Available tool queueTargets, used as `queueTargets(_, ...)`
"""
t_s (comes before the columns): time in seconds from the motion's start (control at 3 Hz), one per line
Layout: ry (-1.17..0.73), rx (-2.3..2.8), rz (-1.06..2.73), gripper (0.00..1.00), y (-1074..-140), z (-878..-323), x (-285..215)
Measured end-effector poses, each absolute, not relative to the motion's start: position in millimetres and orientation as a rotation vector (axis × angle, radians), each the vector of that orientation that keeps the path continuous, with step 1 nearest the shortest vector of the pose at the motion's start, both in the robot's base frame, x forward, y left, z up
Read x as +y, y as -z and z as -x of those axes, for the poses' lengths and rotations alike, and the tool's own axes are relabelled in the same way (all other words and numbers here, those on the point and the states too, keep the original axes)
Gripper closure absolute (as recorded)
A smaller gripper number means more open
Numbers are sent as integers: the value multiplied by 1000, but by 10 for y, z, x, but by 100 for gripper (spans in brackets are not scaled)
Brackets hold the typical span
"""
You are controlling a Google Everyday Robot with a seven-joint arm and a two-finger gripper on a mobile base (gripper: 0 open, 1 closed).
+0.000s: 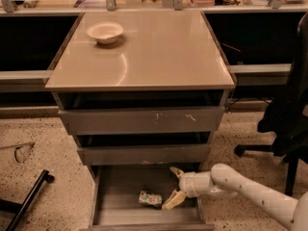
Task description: Pick 7up can from bottom drawer and place on counter
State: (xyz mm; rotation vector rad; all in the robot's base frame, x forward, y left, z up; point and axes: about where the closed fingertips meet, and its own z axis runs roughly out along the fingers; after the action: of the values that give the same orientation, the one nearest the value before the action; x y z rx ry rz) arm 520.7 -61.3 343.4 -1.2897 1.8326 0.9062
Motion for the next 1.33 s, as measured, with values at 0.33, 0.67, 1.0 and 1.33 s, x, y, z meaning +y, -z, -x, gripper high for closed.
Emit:
queueTargets(0.33,-924,1872,1288,0,-2900,-5052,-483)
queueTargets(0.67,-851,1905,1339,0,-2546,-5063,-308)
queueTargets(1.0,-789,1918,1314,0,-2514,-5201,-338)
queueTargets(1.33,-789,1918,1314,0,-2513,-5201,-337)
